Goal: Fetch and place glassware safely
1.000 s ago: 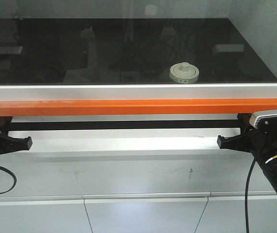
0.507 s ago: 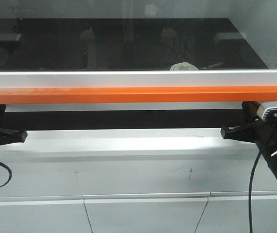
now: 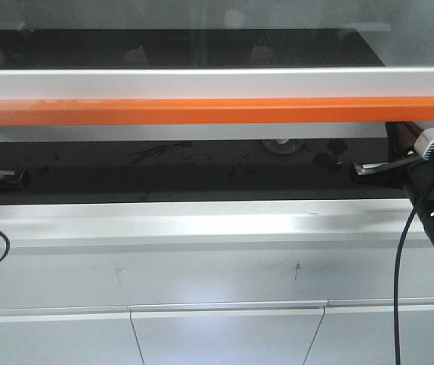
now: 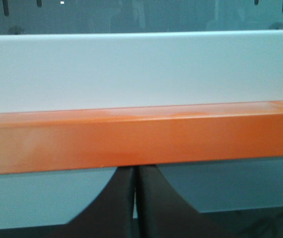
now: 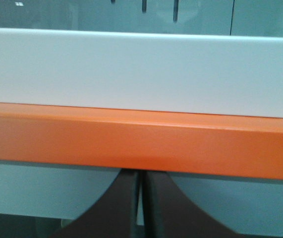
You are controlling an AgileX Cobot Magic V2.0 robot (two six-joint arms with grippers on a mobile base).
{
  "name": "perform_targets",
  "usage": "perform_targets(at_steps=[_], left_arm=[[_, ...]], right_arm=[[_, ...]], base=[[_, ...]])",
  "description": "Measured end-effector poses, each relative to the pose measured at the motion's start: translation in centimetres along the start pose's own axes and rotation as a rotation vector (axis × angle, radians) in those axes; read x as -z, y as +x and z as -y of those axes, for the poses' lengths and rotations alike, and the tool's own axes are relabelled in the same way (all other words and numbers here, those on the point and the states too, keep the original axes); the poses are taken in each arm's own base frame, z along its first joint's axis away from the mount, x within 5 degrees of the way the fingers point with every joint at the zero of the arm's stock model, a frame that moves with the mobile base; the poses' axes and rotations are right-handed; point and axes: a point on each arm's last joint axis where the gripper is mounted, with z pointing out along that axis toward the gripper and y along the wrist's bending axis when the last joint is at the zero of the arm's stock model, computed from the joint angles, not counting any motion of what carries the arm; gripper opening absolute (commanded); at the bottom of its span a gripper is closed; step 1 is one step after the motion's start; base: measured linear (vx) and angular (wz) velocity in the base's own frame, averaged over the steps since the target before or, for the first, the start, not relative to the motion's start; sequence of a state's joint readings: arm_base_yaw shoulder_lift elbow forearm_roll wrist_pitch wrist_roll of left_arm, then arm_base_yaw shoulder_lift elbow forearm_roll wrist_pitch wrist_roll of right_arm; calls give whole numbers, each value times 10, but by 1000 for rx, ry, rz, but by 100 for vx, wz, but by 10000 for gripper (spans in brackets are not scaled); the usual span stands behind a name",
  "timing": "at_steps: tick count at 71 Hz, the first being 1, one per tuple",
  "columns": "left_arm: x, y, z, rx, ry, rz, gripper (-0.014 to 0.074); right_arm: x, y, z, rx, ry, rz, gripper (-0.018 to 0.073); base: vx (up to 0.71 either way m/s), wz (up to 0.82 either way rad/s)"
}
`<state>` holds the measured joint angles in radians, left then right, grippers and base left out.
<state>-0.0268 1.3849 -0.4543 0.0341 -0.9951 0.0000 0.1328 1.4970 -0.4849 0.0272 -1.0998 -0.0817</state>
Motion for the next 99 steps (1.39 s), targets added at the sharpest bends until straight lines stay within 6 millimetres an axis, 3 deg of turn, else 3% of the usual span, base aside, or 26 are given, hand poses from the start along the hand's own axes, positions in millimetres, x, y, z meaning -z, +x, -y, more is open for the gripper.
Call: perform_targets(at_steps=[24, 68, 99], left_arm=[[-8, -33, -1, -6, 0, 80, -7], [13, -80, -1, -12, -3, 255, -7], [23, -89, -1, -14, -5, 222, -7]], right_arm=[[-8, -33, 1, 3, -4, 103, -3], [-11, -89, 4, 9, -6, 236, -3], [-2, -105, 5, 9, -6, 242, -3]], base=[[0, 0], [0, 0], [0, 0]])
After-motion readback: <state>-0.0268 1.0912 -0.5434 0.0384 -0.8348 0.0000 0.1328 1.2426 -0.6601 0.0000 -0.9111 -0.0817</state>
